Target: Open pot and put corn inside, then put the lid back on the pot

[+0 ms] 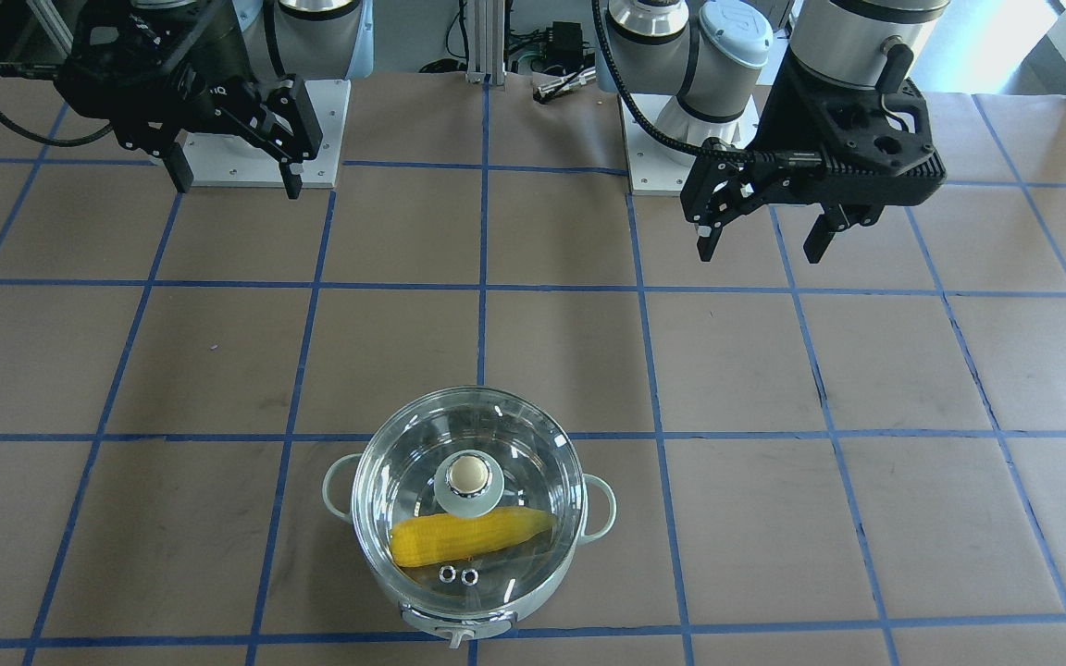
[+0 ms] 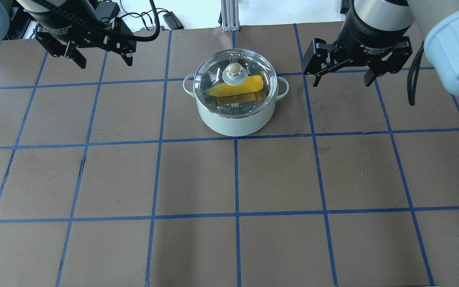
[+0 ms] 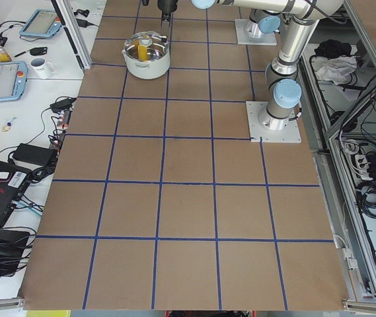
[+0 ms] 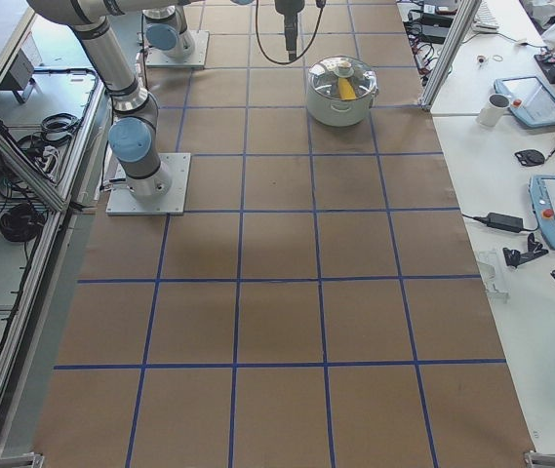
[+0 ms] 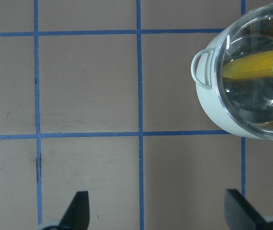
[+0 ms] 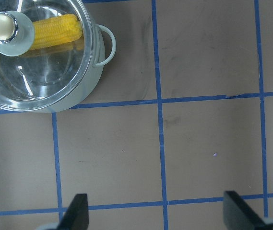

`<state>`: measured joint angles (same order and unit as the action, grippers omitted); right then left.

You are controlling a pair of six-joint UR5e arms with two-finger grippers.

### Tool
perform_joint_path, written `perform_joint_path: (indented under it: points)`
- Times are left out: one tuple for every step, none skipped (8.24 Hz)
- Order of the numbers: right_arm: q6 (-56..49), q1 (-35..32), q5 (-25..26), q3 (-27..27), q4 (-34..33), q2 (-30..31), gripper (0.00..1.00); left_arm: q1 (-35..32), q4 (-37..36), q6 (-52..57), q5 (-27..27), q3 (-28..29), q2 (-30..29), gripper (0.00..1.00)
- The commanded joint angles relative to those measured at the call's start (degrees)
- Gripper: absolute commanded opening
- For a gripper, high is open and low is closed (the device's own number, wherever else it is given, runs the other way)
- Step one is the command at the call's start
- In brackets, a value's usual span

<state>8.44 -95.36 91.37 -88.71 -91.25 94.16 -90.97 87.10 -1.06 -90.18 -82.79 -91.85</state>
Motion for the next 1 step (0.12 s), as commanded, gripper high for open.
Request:
perform_joint_path:
  points:
    - [0.0,0.0,-0.1,0.0,0.0,0.0,1.00,0.0,0.0,0.0,0.0,0.0,0.0,1.00]
